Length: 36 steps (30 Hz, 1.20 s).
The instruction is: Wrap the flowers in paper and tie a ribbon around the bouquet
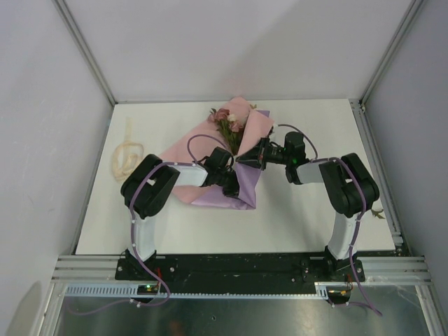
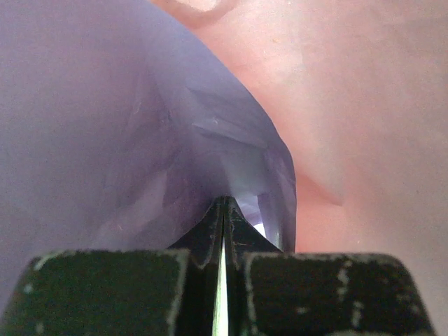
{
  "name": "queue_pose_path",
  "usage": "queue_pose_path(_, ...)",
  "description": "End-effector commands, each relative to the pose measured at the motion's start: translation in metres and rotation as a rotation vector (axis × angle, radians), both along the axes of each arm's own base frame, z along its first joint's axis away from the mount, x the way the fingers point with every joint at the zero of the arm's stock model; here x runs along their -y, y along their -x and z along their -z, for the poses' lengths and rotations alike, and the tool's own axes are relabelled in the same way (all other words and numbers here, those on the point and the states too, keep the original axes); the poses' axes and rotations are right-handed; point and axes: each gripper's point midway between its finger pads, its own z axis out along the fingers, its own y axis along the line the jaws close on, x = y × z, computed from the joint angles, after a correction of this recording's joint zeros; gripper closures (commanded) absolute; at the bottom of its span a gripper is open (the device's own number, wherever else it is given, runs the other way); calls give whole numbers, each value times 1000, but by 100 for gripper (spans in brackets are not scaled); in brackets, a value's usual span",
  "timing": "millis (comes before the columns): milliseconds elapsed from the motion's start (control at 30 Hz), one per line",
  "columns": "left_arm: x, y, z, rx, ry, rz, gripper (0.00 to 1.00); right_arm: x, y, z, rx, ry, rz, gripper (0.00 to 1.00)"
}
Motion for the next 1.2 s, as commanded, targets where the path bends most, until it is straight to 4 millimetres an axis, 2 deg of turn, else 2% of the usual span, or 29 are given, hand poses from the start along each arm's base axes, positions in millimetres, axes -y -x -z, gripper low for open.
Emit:
queue_pose_path(0, -37, 8, 55, -13, -199, -33, 100, 5, -6, -6, 58, 4, 7, 100)
queue_pose_path(67, -34, 5, 45, 0, -159, -41, 100, 9, -6, -3, 63, 17, 9, 100)
queue_pose_path(167, -26, -3, 20, 44, -81, -57, 100, 11, -7, 2, 61, 27, 13, 100)
queue_pose_path(400, -9, -14, -36, 121, 59, -75, 88, 13, -7, 9, 64, 44, 12, 100)
queue_pose_path(567, -9, -10, -60, 122, 116, -71, 77, 14, -6, 13, 63, 53, 13, 100)
queue_pose_path(700, -16, -6, -77, 139, 145, -72, 68, 16, -4, 16, 62, 60, 14, 100)
queue_pose_path(833, -44, -9, -86, 166, 100, -94, 54, 15, -3, 16, 65, 62, 12, 100)
queue_pose_path(900, -71, -17, -86, 187, 48, -122, 45, 14, -3, 14, 71, 61, 15, 100)
queue_pose_path(1033, -126, -22, -73, 188, -64, -183, 31, 13, -4, 13, 72, 57, 17, 100)
queue_pose_path(1167, -156, -20, -56, 181, -150, -175, 24, 13, -3, 15, 73, 63, 18, 100)
